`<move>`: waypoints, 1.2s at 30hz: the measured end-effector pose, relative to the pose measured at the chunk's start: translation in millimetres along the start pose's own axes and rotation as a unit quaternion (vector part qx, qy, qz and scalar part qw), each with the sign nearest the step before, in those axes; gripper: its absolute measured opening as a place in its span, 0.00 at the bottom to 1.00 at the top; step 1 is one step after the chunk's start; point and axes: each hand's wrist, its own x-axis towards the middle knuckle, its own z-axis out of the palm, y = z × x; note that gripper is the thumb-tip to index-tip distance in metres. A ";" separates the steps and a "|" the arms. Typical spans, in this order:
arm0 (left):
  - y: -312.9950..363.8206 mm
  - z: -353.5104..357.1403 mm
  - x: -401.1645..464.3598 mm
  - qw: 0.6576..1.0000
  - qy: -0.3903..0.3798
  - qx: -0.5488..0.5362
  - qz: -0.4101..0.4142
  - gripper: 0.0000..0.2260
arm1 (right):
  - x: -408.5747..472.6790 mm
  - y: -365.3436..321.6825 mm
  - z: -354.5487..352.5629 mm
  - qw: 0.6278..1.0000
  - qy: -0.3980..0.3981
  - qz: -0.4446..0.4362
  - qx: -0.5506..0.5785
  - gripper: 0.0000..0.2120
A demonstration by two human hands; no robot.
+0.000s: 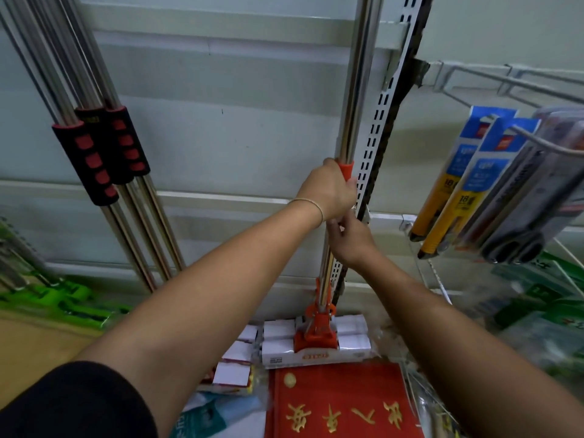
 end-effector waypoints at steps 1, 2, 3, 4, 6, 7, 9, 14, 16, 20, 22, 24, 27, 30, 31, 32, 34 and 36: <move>0.8 0.3 -0.5 1.000 0.009 -0.004 -0.002 0.20 | -0.3 0.8 0.8 1.000 0.002 -0.002 -0.003 0.15; 2.0 0.3 -0.9 1.000 0.027 -0.012 0.002 0.20 | -0.1 1.3 2.1 1.000 0.007 -0.001 -0.007 0.15; 3.9 0.0 -1.1 0.998 0.052 -0.024 0.017 0.20 | -0.1 1.4 3.7 1.000 0.013 0.002 -0.010 0.15; 6.9 -0.9 -1.1 0.995 0.081 -0.036 0.037 0.20 | -0.1 1.3 5.6 1.000 0.020 0.009 -0.011 0.16; 15.0 -4.6 0.3 0.991 0.113 -0.028 0.072 0.19 | 0.7 1.1 10.4 0.999 0.039 0.020 -0.009 0.16; 19.3 -6.9 1.2 0.990 0.113 -0.005 0.078 0.18 | 0.9 1.3 12.5 0.999 0.049 0.023 -0.007 0.16; 23.4 -9.7 3.4 0.990 0.111 0.043 0.079 0.17 | 1.1 1.3 15.4 0.998 0.062 0.027 0.002 0.15; 21.6 -8.5 8.2 0.990 0.105 0.057 0.080 0.17 | 2.8 0.2 19.4 0.997 0.069 0.044 0.014 0.15; 20.7 -7.5 10.1 0.990 0.101 0.052 0.082 0.18 | 3.6 1.4 19.1 0.997 0.068 0.035 0.025 0.14; 17.3 -5.5 9.9 0.989 0.100 0.063 0.094 0.22 | 1.3 10.0 15.9 0.996 0.051 -0.004 0.068 0.14; 16.6 -6.0 8.9 0.989 0.102 0.061 0.094 0.23 | 0.5 13.2 13.1 0.995 0.032 -0.016 0.090 0.15; 16.4 -5.7 8.5 0.989 0.104 0.057 0.089 0.23 | 1.1 15.7 9.8 0.994 0.018 -0.019 0.103 0.16; 16.4 -3.4 7.6 0.988 0.116 0.049 0.085 0.23 | 2.1 16.7 4.6 0.996 0.000 0.000 0.093 0.19; 17.5 -3.3 7.0 0.987 0.116 0.061 0.094 0.23 | 5.5 13.3 3.3 0.999 -0.011 0.037 0.039 0.17; 17.8 -4.1 6.9 0.987 0.114 0.062 0.096 0.22 | 6.7 10.2 3.4 0.999 -0.012 0.048 0.018 0.15; 18.2 -5.0 6.7 0.987 0.112 0.056 0.096 0.21 | 7.3 6.9 3.8 0.998 -0.012 0.055 -0.002 0.13; 18.4 -6.3 6.1 0.989 0.108 0.044 0.095 0.19 | 7.6 2.7 6.3 0.997 -0.010 0.062 -0.032 0.12; 18.1 -6.3 5.3 0.989 0.108 0.041 0.097 0.18 | 5.2 3.2 10.5 0.997 -0.004 0.066 -0.034 0.13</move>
